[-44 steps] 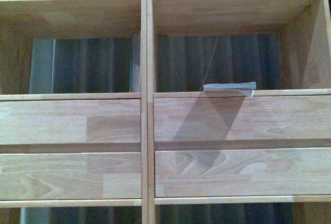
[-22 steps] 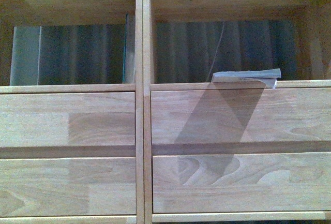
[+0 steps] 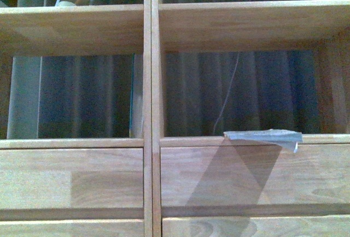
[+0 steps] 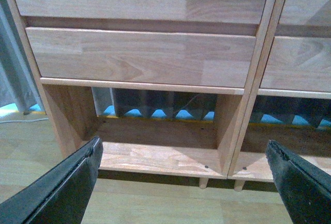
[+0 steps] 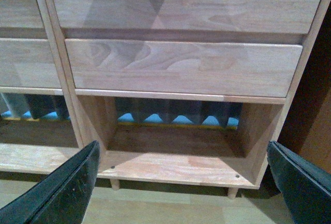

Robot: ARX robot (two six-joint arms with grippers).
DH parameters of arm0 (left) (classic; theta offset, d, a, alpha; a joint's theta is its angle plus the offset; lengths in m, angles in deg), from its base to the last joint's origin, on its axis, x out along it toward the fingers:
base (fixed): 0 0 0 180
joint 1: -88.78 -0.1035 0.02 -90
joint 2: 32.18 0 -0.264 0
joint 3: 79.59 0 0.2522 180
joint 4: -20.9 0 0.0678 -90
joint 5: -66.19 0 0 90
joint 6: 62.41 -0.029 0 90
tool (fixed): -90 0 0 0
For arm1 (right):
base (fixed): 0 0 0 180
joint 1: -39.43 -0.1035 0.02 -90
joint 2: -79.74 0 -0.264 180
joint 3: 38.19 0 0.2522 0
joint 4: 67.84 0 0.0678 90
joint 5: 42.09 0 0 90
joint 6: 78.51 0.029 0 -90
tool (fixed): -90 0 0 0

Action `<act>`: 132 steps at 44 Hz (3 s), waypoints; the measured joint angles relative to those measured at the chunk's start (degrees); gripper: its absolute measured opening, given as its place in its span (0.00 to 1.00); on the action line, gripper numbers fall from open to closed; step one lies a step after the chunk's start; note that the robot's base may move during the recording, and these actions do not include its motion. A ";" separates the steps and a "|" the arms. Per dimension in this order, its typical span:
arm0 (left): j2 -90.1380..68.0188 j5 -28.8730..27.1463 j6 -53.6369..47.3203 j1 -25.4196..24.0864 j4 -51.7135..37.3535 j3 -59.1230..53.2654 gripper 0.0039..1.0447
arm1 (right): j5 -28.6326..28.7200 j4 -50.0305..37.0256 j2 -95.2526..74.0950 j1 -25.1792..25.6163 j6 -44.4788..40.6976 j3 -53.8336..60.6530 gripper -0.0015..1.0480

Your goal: Organize books on shelf

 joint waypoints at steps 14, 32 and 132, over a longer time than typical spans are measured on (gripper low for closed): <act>0.00 0.00 0.02 0.00 0.00 0.00 0.93 | 0.02 0.00 -0.02 0.00 -0.02 0.00 0.93; 0.00 0.00 0.02 0.00 0.00 0.00 0.93 | 22.05 -29.83 -48.02 4.68 29.11 -25.49 0.93; 0.00 0.00 0.02 0.02 0.00 0.00 0.93 | 4.04 -34.10 -105.79 -5.90 75.14 -74.31 0.07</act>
